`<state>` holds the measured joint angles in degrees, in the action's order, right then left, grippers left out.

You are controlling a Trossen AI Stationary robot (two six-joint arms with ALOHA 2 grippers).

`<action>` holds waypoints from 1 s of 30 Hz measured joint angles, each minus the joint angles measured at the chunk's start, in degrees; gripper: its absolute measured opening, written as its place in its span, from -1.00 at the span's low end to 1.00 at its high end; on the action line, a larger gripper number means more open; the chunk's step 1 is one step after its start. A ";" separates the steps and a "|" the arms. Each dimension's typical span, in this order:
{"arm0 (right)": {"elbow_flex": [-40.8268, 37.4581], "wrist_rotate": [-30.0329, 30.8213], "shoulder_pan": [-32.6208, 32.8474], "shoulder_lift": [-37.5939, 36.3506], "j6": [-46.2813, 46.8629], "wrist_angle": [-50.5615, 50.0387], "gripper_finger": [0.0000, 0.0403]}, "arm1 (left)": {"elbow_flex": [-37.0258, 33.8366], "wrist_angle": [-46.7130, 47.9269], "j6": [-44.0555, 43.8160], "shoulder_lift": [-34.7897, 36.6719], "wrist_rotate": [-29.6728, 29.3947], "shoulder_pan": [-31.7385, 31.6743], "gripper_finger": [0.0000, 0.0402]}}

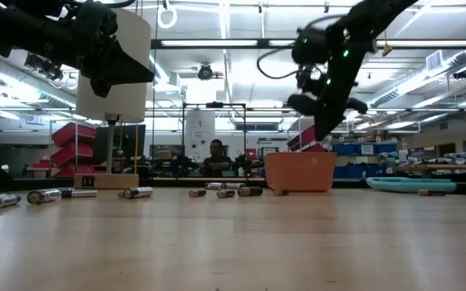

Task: Sort batteries
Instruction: Put the black battery into the orange bin

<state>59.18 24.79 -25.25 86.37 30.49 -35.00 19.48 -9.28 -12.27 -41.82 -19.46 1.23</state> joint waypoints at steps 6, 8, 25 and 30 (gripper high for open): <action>0.00 -5.21 7.08 -5.71 6.06 -16.06 -1.00 | -0.01 0.02 0.00 0.00 0.00 -0.01 -0.85; -0.02 -5.97 9.23 -6.84 8.99 -22.67 -1.00 | 0.00 0.02 0.01 0.00 0.00 -0.01 -0.85; -11.72 -11.71 15.16 -8.78 12.47 -31.26 -1.00 | -0.01 0.22 0.02 0.00 0.00 -0.01 -0.85; -17.25 -12.59 14.70 -8.80 6.70 -28.06 -1.00 | 0.01 0.20 0.00 0.00 0.00 -0.01 -0.85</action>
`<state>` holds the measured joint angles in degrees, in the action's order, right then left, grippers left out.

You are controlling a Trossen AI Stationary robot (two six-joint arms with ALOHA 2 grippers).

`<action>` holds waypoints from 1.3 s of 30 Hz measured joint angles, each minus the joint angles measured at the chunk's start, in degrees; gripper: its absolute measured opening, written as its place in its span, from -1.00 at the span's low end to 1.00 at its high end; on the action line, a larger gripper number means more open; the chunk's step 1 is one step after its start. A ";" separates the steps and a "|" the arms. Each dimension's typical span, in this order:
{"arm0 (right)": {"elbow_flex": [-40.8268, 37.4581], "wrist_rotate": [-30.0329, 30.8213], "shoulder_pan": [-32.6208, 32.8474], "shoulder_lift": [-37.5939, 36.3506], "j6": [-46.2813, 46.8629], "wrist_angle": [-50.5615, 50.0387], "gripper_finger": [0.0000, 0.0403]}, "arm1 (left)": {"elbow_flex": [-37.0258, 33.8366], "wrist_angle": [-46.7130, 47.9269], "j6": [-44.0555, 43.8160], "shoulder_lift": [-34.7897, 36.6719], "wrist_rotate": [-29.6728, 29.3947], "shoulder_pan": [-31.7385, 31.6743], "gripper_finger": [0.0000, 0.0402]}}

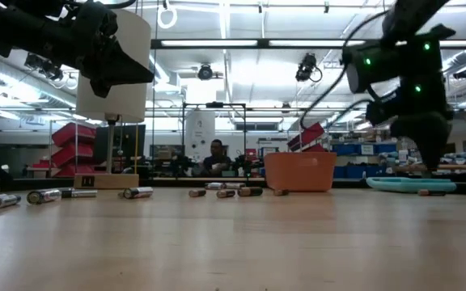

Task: Sort batteries
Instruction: Put the black battery into the orange bin

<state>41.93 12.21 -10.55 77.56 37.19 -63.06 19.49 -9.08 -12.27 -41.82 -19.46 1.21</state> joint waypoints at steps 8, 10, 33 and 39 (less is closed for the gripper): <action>-5.09 0.07 -2.41 0.02 -8.00 6.35 -1.00 | -0.02 -0.18 0.02 0.00 0.00 0.02 -0.85; -4.78 0.07 -2.90 0.02 -8.48 6.42 -0.99 | 0.00 -0.11 0.02 0.00 0.00 0.00 -0.85; -4.43 -0.09 -8.54 0.06 -2.73 8.67 -0.39 | -0.01 1.29 0.43 0.00 0.00 0.01 -0.85; -4.43 0.15 -8.87 0.17 -8.78 8.96 -0.31 | -0.02 1.29 0.44 0.00 0.00 0.02 -0.85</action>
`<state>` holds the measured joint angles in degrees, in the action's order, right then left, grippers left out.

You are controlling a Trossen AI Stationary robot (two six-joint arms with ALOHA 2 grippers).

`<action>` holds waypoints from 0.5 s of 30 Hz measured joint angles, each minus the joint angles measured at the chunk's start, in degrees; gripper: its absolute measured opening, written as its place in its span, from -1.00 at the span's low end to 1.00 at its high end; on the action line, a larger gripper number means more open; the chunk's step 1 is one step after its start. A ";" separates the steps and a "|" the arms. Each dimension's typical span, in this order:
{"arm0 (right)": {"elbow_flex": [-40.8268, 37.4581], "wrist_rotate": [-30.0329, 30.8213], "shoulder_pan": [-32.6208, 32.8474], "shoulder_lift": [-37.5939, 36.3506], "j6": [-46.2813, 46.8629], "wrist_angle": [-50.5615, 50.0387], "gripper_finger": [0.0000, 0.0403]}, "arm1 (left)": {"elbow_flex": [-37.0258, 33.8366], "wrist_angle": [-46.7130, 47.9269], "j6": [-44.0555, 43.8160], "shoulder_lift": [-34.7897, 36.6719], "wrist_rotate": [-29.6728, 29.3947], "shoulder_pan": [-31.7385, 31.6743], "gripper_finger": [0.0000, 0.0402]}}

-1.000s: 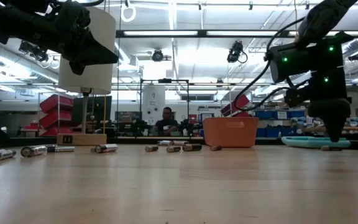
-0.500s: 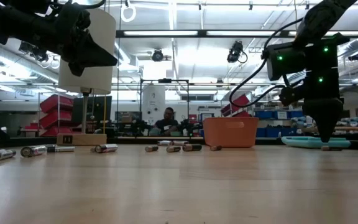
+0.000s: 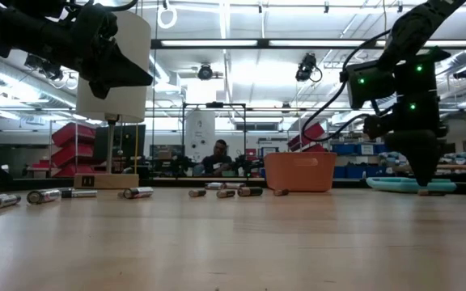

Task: Sort batteries
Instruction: Put the black battery into the orange bin

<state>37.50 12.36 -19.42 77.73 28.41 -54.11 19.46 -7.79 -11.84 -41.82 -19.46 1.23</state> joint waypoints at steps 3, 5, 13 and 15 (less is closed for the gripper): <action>0.00 -0.02 0.00 0.00 -2.02 0.06 -0.30 | 0.02 0.00 0.02 0.02 0.00 0.00 -0.85; -0.21 -0.04 0.02 0.00 -3.16 0.32 -0.31 | 0.00 0.02 0.02 0.01 0.00 0.00 -0.85; -2.05 -0.34 0.02 0.00 -3.49 1.49 -0.29 | 0.01 0.00 0.02 0.00 0.00 -0.01 -0.85; -2.11 -0.30 0.02 0.00 -3.72 2.39 -0.29 | 0.00 0.01 0.02 0.01 0.00 -0.01 -0.85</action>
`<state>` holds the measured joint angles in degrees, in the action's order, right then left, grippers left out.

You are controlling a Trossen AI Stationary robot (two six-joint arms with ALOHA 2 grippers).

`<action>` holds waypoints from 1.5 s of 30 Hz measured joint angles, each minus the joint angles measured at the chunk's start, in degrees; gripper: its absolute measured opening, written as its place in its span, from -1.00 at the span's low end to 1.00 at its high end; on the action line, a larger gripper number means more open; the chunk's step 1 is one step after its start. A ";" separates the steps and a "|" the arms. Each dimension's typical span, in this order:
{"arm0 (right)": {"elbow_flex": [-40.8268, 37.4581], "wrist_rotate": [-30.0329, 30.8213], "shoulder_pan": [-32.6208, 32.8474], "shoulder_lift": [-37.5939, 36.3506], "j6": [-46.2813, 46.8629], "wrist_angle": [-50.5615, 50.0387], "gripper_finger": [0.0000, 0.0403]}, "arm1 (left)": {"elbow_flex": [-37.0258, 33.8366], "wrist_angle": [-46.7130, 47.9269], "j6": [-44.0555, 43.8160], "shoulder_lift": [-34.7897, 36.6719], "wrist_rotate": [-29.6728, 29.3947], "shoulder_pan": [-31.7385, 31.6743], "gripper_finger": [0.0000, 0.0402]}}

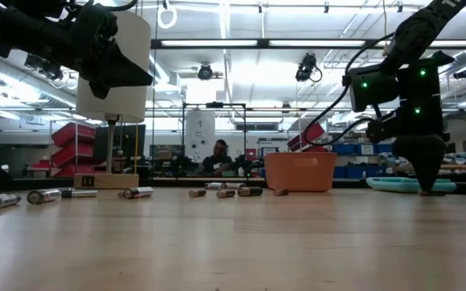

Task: Sort batteries
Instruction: Put the black battery into the orange bin

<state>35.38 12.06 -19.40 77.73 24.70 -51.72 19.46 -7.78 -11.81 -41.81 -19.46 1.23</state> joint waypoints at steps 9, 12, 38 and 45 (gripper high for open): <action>-1.86 -0.03 0.02 0.00 -1.03 3.08 -0.29 | 0.00 -0.01 0.00 -0.01 0.00 0.00 -0.85; -1.89 0.33 0.02 0.00 -0.44 3.24 -0.29 | 0.01 0.00 0.00 -0.01 0.00 0.00 -0.85; -3.68 -7.29 -2.47 -0.13 19.25 5.35 -0.49 | 0.01 0.06 -0.28 0.00 0.01 0.00 -0.85; -3.73 -6.92 -2.38 -0.11 18.06 5.86 -0.73 | 0.01 0.06 -0.27 -0.01 0.02 0.01 -0.85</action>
<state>31.65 5.14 -21.78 77.62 42.75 -45.86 19.47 -7.73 -12.09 -41.82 -19.44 1.23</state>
